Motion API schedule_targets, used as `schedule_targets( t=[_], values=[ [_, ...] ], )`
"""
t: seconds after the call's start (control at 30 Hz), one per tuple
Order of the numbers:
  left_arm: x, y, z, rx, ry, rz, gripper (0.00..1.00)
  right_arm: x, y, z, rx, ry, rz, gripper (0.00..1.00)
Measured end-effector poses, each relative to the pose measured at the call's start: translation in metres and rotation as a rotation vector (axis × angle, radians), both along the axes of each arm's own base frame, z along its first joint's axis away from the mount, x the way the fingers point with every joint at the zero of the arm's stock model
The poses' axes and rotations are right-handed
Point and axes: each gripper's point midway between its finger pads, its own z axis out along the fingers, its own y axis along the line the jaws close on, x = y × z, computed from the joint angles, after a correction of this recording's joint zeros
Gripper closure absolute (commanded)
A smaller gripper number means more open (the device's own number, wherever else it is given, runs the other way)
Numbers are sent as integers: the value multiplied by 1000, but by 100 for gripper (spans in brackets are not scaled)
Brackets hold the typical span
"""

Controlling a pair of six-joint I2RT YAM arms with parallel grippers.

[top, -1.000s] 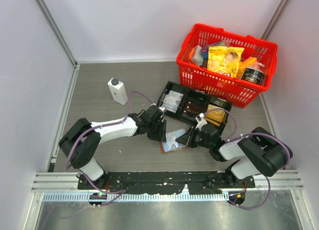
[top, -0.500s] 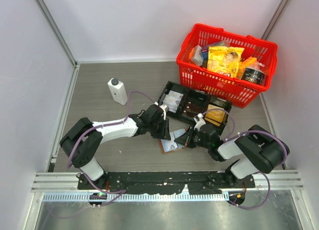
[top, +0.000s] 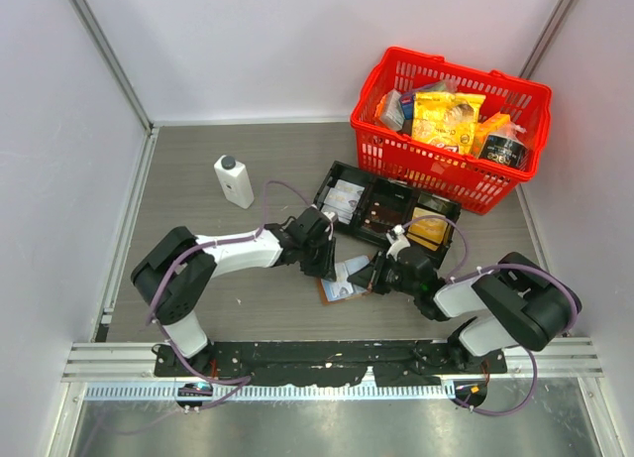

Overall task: Take the credit cards out of the card holder
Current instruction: Remove the credit card from the card holder.

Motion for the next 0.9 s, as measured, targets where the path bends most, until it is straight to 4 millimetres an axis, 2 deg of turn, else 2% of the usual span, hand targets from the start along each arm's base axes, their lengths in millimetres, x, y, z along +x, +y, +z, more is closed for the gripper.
schedule_targets(
  t=[0.2, 0.33, 0.53, 0.7, 0.9],
  values=[
    [0, -4, -3, 53, -33, -22, 80, 3, -6, 5, -11, -7, -27, 97],
    [0, -4, -3, 67, -43, -21, 81, 8, -11, 9, -13, -19, -51, 83],
    [0, -4, -3, 70, -46, -20, 81, 7, -8, 5, -13, -6, -34, 75],
    [0, -3, -4, 69, -45, -19, 82, 9, -3, 5, 2, -7, -19, 77],
    [0, -3, -4, 66, -48, -18, 83, 10, -1, 1, 14, 2, -12, 93]
  ],
)
